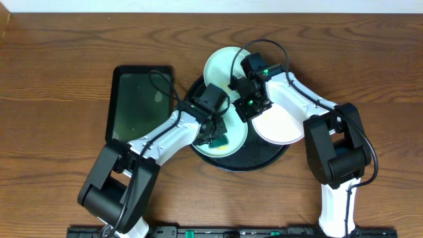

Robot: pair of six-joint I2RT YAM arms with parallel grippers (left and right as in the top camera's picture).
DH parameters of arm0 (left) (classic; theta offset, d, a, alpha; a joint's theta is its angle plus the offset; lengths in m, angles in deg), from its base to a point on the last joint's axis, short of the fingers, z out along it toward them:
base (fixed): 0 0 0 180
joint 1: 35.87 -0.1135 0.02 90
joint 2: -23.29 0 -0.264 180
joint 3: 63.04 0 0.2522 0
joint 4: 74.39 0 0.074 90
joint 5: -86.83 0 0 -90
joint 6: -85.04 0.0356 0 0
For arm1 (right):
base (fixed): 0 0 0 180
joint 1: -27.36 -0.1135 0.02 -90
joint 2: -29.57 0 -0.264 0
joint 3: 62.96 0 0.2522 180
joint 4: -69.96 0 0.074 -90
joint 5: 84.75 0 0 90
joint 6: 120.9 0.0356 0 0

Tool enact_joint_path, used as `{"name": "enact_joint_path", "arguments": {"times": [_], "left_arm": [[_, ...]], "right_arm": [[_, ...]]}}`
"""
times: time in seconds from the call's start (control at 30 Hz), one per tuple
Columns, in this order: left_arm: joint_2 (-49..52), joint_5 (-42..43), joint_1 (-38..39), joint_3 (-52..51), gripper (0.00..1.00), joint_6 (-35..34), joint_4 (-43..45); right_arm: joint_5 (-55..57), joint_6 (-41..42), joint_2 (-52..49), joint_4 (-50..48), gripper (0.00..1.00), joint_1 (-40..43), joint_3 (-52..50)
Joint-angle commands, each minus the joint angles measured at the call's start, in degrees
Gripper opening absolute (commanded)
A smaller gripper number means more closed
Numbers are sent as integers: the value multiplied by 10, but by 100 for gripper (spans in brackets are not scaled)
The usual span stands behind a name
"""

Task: Clean dirty plates on tray and stack at the side
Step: 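Grasp the sponge with the left gripper and scrub the lower mint-green plate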

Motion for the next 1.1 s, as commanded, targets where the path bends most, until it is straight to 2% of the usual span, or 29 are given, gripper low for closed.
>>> {"name": "enact_joint_path", "arguments": {"times": [0.0, 0.07, 0.13, 0.3, 0.37, 0.5, 0.73, 0.97, 1.07], "left_arm": [[6, 5, -5, -53, 7, -3, 46], [6, 10, -5, -77, 8, -3, 82], [6, -21, -5, -96, 7, -3, 98], [6, -185, -5, -100, 7, 1, 50], [5, -225, -5, -100, 8, 13, 41], [-3, -264, -5, -100, 7, 44, 33], [-44, -359, -5, -100, 7, 48, 10], [-116, -360, -5, -99, 7, 60, 12], [-149, -293, -5, -99, 7, 59, 33]], "right_arm": [[36, 0, -6, 2, 2, -2, -10], [36, 0, -6, 2, 1, -2, -10], [36, 1, -6, 3, 2, -2, -10], [36, 0, -6, 8, 1, -1, -10], [36, 0, -6, 10, 1, 0, -10], [36, 0, -6, 12, 2, 1, -10], [36, 0, -6, 14, 1, 2, -10], [38, 0, -6, 15, 2, 2, -10], [38, 0, -6, 14, 1, 2, -10]]}}
